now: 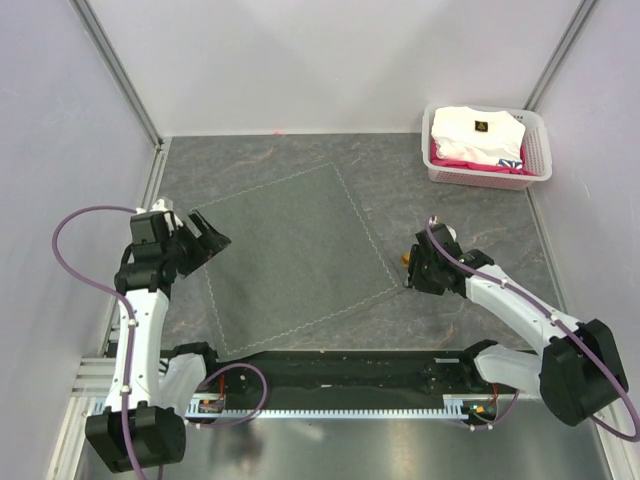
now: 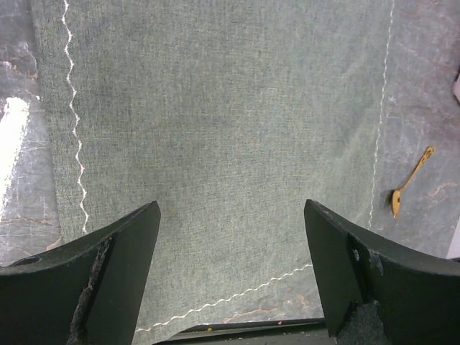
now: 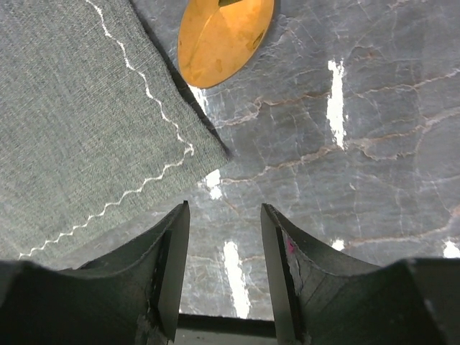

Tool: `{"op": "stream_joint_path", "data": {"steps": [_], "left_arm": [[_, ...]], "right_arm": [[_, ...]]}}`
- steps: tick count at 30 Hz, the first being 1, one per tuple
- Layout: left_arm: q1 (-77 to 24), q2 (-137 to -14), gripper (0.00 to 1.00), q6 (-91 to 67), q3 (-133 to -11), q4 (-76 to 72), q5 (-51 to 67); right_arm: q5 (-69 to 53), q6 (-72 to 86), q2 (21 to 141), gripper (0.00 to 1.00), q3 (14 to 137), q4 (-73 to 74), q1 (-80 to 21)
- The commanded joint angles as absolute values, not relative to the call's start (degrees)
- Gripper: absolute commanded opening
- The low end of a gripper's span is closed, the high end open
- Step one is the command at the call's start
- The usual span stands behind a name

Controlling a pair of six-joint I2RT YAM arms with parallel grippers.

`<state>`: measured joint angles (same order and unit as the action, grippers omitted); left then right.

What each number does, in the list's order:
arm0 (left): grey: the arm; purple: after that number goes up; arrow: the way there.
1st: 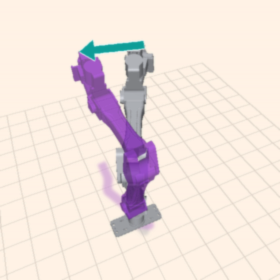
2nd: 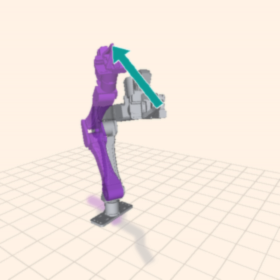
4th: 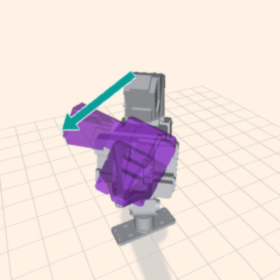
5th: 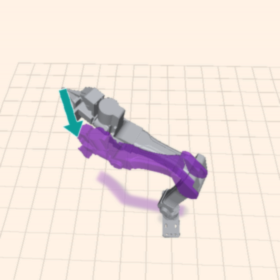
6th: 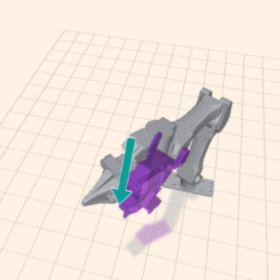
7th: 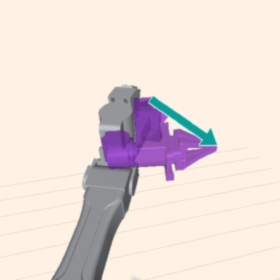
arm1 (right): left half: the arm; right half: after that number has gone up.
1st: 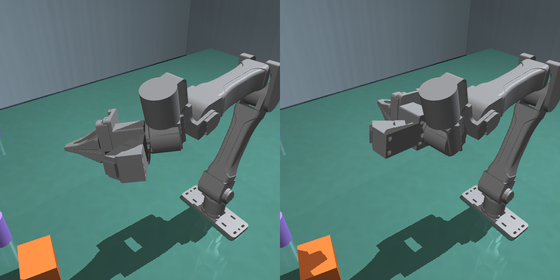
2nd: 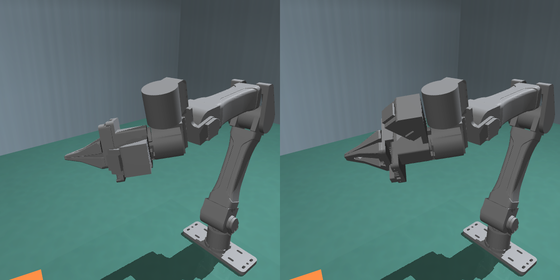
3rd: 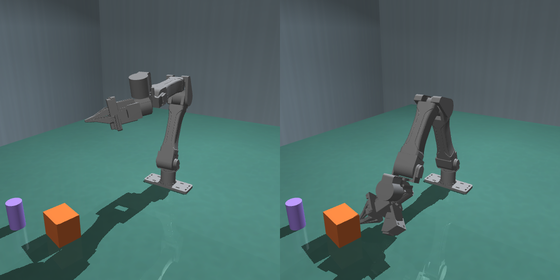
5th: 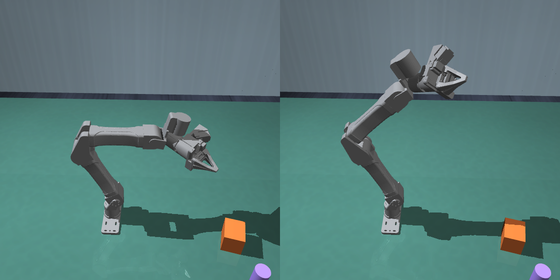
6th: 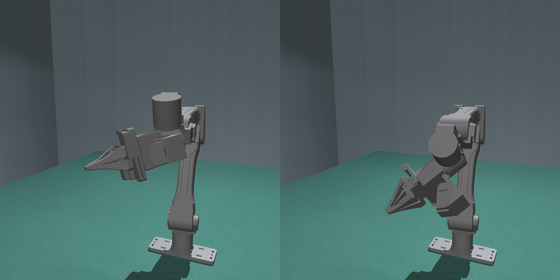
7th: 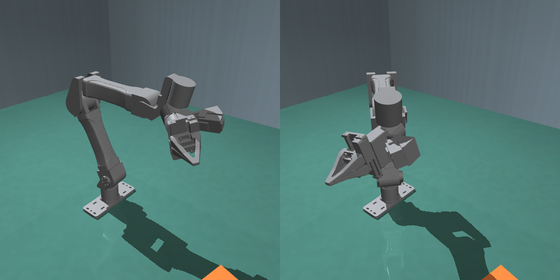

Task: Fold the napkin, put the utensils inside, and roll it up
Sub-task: Fold the napkin

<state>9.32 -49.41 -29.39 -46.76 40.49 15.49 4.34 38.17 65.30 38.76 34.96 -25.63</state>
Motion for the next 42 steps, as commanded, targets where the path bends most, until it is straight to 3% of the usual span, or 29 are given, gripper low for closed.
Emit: {"op": "stream_joint_path", "data": {"steps": [1, 33, 39, 42], "left_arm": [[9.0, -49.7, 0.89, -29.6, -49.8, 41.0, 16.0], [8.9, -50.4, 0.89, -29.8, -51.8, 41.1, 16.6], [9.0, -50.4, 0.88, -29.8, -52.1, 41.1, 16.8], [8.9, -50.6, 0.89, -29.9, -52.4, 41.0, 16.9]], "right_arm": [[3.5, 39.4, 67.3, 0.52, 37.5, 28.5, -25.6], [4.5, 38.4, 79.5, 0.42, 36.6, 22.3, -27.2], [4.3, 38.4, 81.3, 0.29, 37.1, 22.3, -27.4], [4.0, 38.4, 81.5, 0.15, 37.8, 22.3, -27.7]]}}
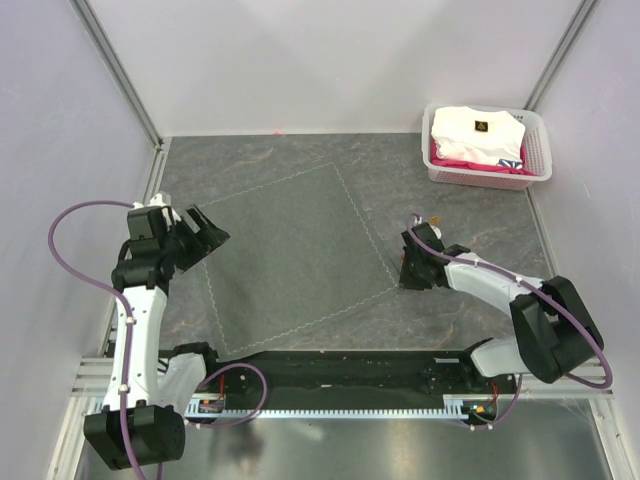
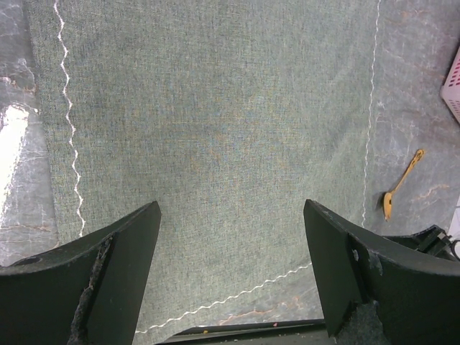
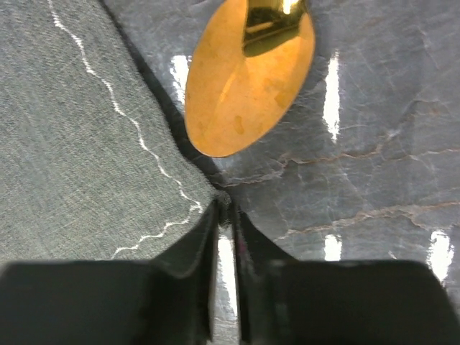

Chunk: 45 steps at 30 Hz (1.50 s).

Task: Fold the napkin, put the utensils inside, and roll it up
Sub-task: Fold the napkin

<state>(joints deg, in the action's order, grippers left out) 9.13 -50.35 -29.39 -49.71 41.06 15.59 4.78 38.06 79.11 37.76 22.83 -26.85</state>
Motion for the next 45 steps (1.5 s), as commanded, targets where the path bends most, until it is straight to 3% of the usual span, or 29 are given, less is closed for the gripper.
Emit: {"op": "stream_joint_path", "data": {"steps": [1, 3, 15, 28, 33, 35, 36, 39, 45], "left_arm": [[9.0, -50.7, 0.88, -30.0, -52.4, 41.0, 16.9], [8.9, -51.0, 0.88, -30.1, -52.6, 41.0, 17.0], [9.0, -52.2, 0.88, -30.1, -53.4, 40.5, 17.9], [8.9, -50.8, 0.86, -28.8, -47.7, 37.6, 24.2], [8.6, -50.3, 0.81, -29.4, -44.2, 36.9, 25.6], [8.1, -50.4, 0.77, -30.2, -42.9, 35.4, 26.4], [7.0, -50.4, 0.76, -30.6, -41.4, 34.7, 26.3], [3.5, -51.3, 0.71, -32.3, -38.7, 31.7, 25.6], [-9.5, -56.8, 0.63, -35.9, -37.5, 26.2, 18.5]], "right_arm": [[3.7, 38.4, 81.5, 0.07, 38.1, 22.4, -27.8], [3.3, 38.5, 81.2, 0.00, 39.7, 23.2, -28.0], [3.6, 42.4, 80.2, 0.00, 55.0, 28.4, -36.3], [0.2, 42.5, 111.3, 0.00, 85.0, 23.9, -51.4], [-2.5, 42.5, 117.0, 0.00, 93.7, 23.8, -53.7], [-2.7, 42.5, 117.4, 0.15, 94.5, 23.9, -53.8], [-2.4, 42.2, 117.1, 0.33, 94.1, 23.9, -53.8], [-0.8, 41.7, 112.5, 0.57, 91.1, 23.8, -52.9], [2.4, 42.4, 98.9, 0.63, 79.7, 23.8, -48.2]]}}
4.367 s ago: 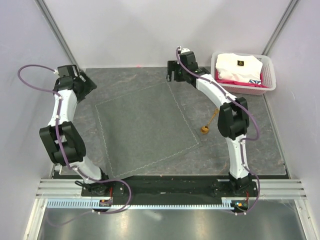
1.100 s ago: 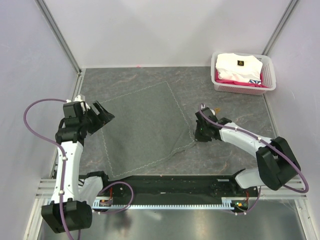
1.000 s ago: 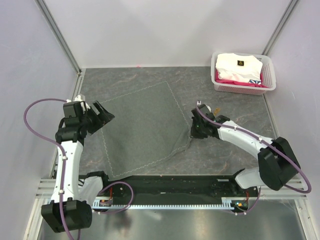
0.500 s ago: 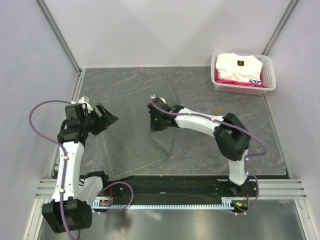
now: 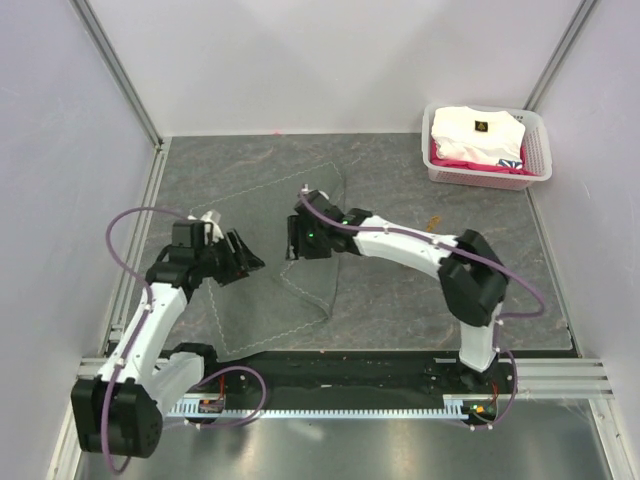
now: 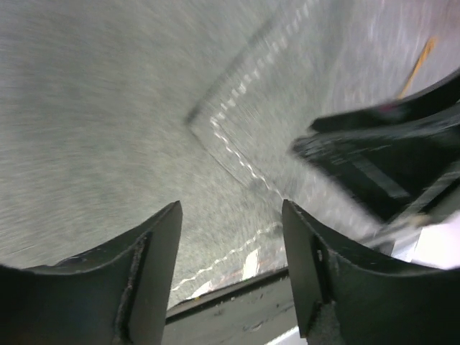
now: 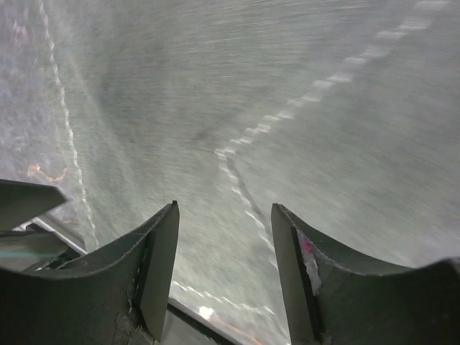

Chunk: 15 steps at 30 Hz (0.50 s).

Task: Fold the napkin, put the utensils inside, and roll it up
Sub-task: Fold the napkin

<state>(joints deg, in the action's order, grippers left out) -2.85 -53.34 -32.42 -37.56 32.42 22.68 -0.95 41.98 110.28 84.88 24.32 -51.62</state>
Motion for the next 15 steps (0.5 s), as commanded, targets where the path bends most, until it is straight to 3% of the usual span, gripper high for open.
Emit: {"op": "stream_joint_path", "data": {"steps": [1, 5, 15], "left_arm": [[-10.6, -57.7, 0.61, -36.4, -37.8, 25.8, 17.7], [-14.8, -63.2, 0.50, -36.8, -39.6, 25.8, 10.7], [-18.5, -72.2, 0.43, -36.0, -42.0, 24.7, 4.0]], "right_arm": [[2.5, 42.5, 97.1, 0.63, 78.3, 23.8, -47.6], [3.7, 44.2, 88.4, 0.63, 69.7, 23.8, -45.4], [5.5, 47.6, 74.9, 0.63, 61.2, 24.9, -44.8]]}}
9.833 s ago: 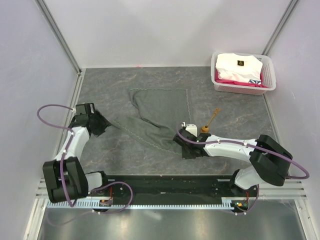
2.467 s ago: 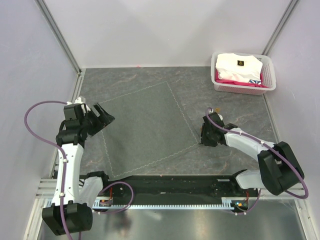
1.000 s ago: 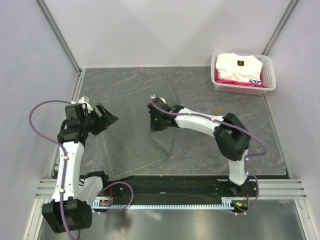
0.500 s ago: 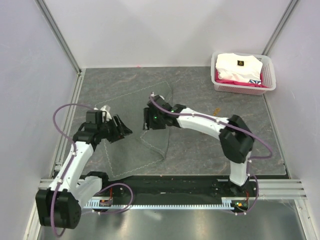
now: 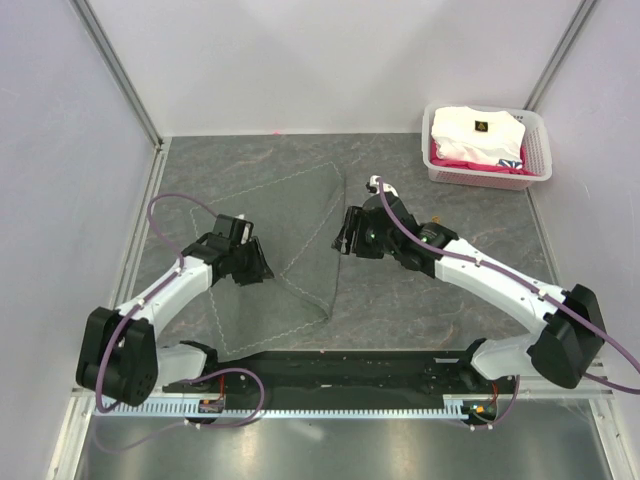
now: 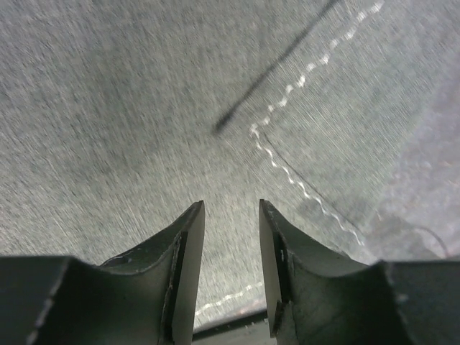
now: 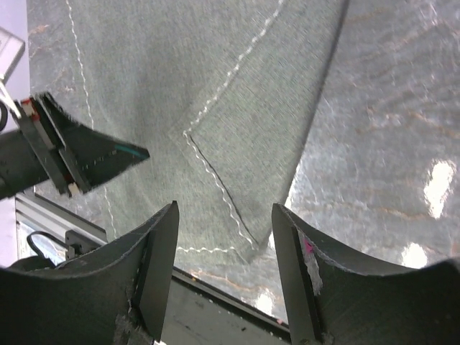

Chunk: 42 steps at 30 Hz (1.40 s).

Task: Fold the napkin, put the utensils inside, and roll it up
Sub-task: Fold the napkin

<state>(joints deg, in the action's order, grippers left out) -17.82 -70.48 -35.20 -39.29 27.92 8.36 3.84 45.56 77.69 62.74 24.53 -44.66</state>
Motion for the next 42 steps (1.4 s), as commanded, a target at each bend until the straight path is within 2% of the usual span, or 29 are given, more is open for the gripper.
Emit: {"op": "stream_joint_path", "data": {"steps": [1, 9, 19, 32, 37, 39, 42], "left_arm": [[-18.5, -72.8, 0.43, -35.9, -42.1, 24.2, 4.0], [-18.6, -78.9, 0.38, -34.4, -42.5, 19.8, 6.9], [-18.6, -84.0, 0.38, -33.6, -43.8, 18.0, 7.2], [-18.7, -85.5, 0.38, -34.0, -43.9, 17.4, 6.7], [-18.7, -86.0, 0.31, -34.3, -44.2, 17.2, 7.2], [-18.6, -86.4, 0.22, -34.8, -44.1, 16.6, 8.2], [-18.8, -87.1, 0.14, -35.2, -44.2, 15.7, 10.0]], "right_arm": [[5.5, 47.7, 74.5, 0.63, 60.9, 25.0, -44.8], [5.5, 47.5, 74.0, 0.63, 61.1, 26.1, -44.7], [5.5, 47.2, 73.8, 0.64, 61.2, 26.8, -44.8], [5.0, 46.8, 74.7, 0.64, 61.7, 27.0, -44.8], [4.8, 46.6, 75.2, 0.64, 62.0, 26.9, -44.9], [4.7, 46.6, 75.2, 0.65, 62.0, 26.9, -44.7], [5.1, 46.5, 75.1, 0.64, 61.7, 27.1, -44.8]]}}
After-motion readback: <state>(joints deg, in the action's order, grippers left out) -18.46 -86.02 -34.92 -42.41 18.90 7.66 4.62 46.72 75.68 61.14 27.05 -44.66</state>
